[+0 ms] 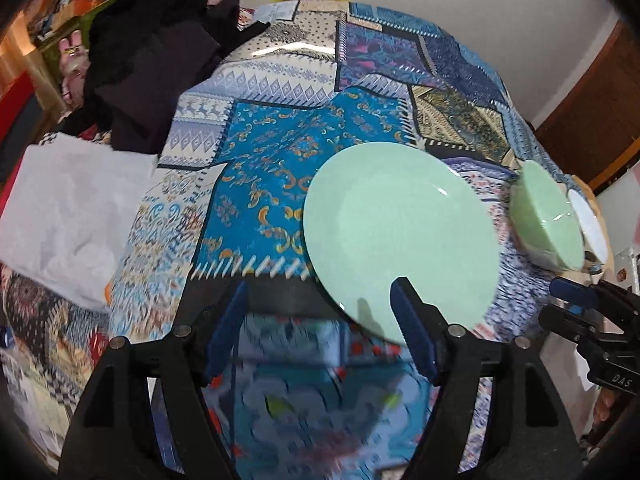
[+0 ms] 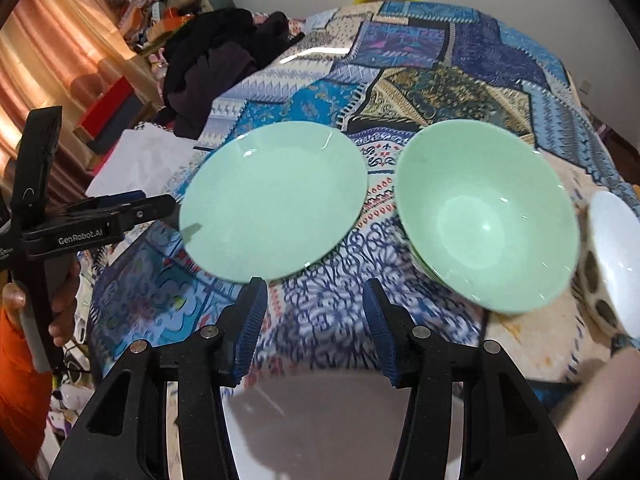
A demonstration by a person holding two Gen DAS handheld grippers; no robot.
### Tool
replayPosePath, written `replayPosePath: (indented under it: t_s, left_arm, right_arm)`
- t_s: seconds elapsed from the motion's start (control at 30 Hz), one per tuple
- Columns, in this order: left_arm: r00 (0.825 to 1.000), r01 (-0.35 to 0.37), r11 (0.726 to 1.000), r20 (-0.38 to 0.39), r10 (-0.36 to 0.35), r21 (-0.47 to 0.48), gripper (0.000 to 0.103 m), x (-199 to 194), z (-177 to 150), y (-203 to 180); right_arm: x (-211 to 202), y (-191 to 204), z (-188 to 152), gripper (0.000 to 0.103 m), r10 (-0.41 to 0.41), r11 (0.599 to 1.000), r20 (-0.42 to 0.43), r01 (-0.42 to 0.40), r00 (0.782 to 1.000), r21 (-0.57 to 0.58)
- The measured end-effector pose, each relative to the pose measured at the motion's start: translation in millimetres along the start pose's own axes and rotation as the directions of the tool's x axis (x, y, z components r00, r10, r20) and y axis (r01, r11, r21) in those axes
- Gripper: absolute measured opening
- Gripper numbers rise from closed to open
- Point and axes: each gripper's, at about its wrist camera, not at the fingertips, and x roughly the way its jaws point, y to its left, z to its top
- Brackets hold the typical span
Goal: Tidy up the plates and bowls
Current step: 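Grasp the light green plate rim with the left tool while the right tool grips it too, then lift the light green plate with both tools and carry it toward the white plate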
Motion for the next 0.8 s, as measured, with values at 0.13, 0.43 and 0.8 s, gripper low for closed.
replayPosePath:
  t_s: [0.13, 0.43, 0.8]
  left_arm:
    - [1.000, 0.015, 1.000, -0.027, -0.015, 0.026, 0.057, 24, 12, 4]
    - [0.998, 0.046, 0.996, -0.041, -0.043, 0.075, 0.037, 56, 39, 10]
    - [0.995, 0.090, 0.992, -0.053, -0.085, 0.091, 0.035, 61, 45, 1]
  right_arm:
    - [19, -2, 10, 0.046, 0.016, 0.999, -0.032, -0.015, 0.999, 0.037]
    - [45, -1, 22, 0.044, 0.035, 0.997, -0.079, -0.030, 0.996, 0.068]
    - [53, 0, 26, 0.045, 0.036, 0.997, -0.094, -0.030, 0.995, 0.067]
